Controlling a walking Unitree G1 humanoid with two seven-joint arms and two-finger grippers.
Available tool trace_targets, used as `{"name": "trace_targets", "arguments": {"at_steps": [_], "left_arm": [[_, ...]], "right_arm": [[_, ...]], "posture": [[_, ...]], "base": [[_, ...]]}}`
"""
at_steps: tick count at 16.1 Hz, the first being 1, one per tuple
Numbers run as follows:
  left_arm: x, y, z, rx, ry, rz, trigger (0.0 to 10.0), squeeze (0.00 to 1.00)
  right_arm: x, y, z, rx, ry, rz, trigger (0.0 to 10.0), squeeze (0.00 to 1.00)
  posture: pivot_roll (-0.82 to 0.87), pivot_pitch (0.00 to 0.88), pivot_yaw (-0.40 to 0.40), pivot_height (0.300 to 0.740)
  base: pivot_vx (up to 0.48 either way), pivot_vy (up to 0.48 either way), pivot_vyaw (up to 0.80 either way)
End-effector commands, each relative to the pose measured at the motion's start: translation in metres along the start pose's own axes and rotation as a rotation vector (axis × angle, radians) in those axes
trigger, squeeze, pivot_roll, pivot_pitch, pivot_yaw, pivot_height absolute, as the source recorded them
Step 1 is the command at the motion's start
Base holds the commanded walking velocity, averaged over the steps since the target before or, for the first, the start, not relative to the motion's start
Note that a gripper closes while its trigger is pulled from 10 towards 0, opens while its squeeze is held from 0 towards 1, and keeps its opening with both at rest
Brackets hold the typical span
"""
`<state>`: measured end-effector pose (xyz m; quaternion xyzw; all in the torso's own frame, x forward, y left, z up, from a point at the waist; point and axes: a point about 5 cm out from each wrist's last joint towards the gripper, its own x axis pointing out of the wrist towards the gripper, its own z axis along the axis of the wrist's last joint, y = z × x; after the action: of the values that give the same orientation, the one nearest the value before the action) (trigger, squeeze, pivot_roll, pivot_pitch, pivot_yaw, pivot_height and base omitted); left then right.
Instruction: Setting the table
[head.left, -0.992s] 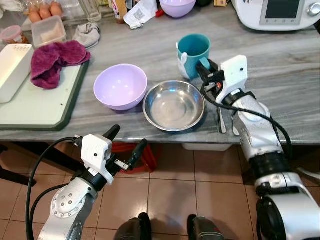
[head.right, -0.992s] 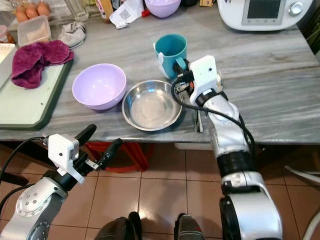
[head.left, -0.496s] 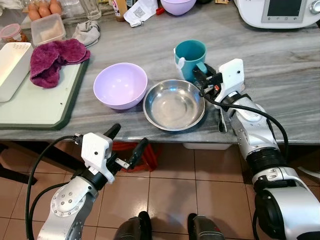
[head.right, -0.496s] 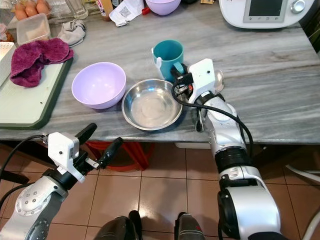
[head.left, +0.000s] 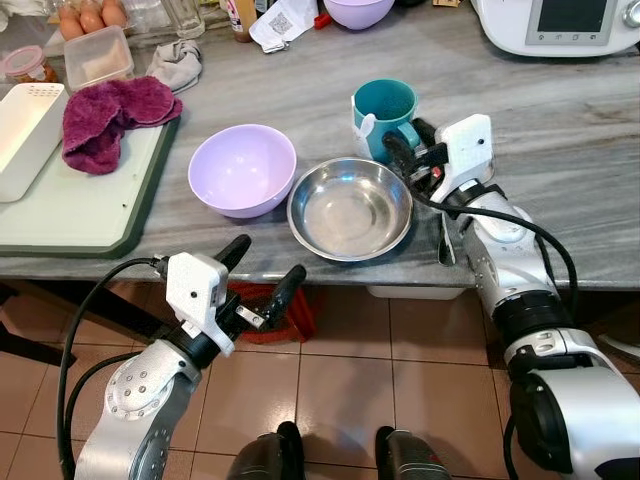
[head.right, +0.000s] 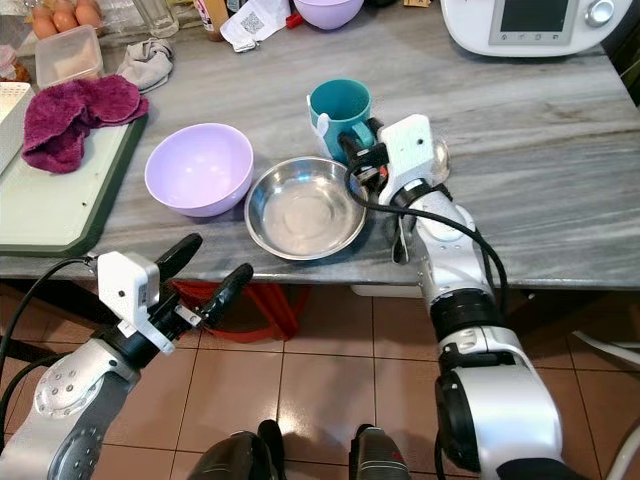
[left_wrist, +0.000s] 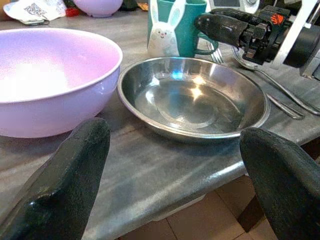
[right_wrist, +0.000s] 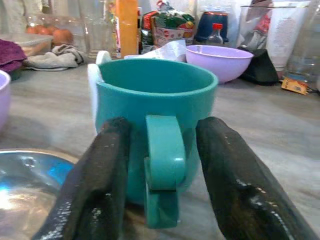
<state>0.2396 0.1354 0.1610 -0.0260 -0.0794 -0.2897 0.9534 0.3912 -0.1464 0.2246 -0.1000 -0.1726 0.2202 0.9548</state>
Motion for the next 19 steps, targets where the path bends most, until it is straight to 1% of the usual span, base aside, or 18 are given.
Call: {"name": "trace_targets", "arguments": {"at_steps": [1,4,5,8,11,12,13,14,16,17,19], "left_arm": [[-0.001,0.001,-0.005,-0.005,0.014,-0.005,10.0,0.0],[0.005,0.001,-0.006,-0.009,0.0,-0.004,10.0,0.0],[0.008,0.002,-0.007,-0.01,-0.007,-0.004,10.0,0.0],[0.017,0.003,-0.008,-0.009,-0.021,-0.008,10.0,0.0],[0.022,0.004,-0.009,-0.007,-0.037,-0.002,10.0,0.0],[0.024,0.005,-0.009,-0.002,-0.048,0.005,10.0,0.0],[0.025,0.007,-0.009,0.012,-0.046,0.019,10.0,0.0],[0.025,0.01,-0.01,0.03,-0.038,0.05,10.0,0.0],[0.028,0.017,-0.01,0.053,-0.039,0.09,10.0,0.0],[0.028,0.018,-0.01,0.06,-0.043,0.097,10.0,0.0],[0.032,0.028,-0.01,0.089,-0.045,0.167,10.0,0.0]], "right_arm": [[0.002,0.0,0.003,-0.007,-0.016,0.005,10.0,1.0],[0.004,-0.004,0.008,-0.015,-0.03,-0.019,10.0,1.0],[0.006,-0.007,0.011,-0.02,-0.039,-0.028,10.0,1.0],[0.007,-0.01,0.017,-0.044,-0.056,-0.02,10.0,1.0],[0.007,-0.011,0.03,-0.077,-0.105,-0.012,10.0,1.0],[0.008,-0.009,0.038,-0.094,-0.145,-0.008,10.0,1.0],[0.008,-0.006,0.04,-0.095,-0.153,0.007,10.0,1.0],[0.006,0.001,0.039,-0.117,-0.148,0.045,10.0,1.0],[0.0,0.009,0.037,-0.116,-0.154,0.085,10.0,1.0],[-0.001,0.01,0.037,-0.118,-0.156,0.09,10.0,1.0],[-0.013,0.018,0.034,-0.149,-0.135,0.085,10.0,1.0]], "posture": [[-0.06,0.245,0.102,0.74],[-0.07,0.225,0.098,0.74],[-0.08,0.21,0.094,0.74],[-0.09,0.194,0.088,0.74],[-0.1,0.176,0.086,0.74],[-0.1,0.168,0.086,0.74],[-0.11,0.162,0.092,0.74],[-0.11,0.162,0.092,0.74],[-0.12,0.161,0.098,0.74],[-0.12,0.161,0.098,0.74],[-0.13,0.152,0.111,0.74]], "base": [[0.0,0.0,0.0],[0.0,0.0,0.0],[0.0,0.0,0.0],[0.0,0.0,0.0],[0.0,0.0,0.0],[0.0,0.0,0.0],[0.0,0.0,0.0],[0.0,0.0,0.0],[0.0,0.0,0.0],[0.0,0.0,0.0],[0.0,0.0,0.0]]}}
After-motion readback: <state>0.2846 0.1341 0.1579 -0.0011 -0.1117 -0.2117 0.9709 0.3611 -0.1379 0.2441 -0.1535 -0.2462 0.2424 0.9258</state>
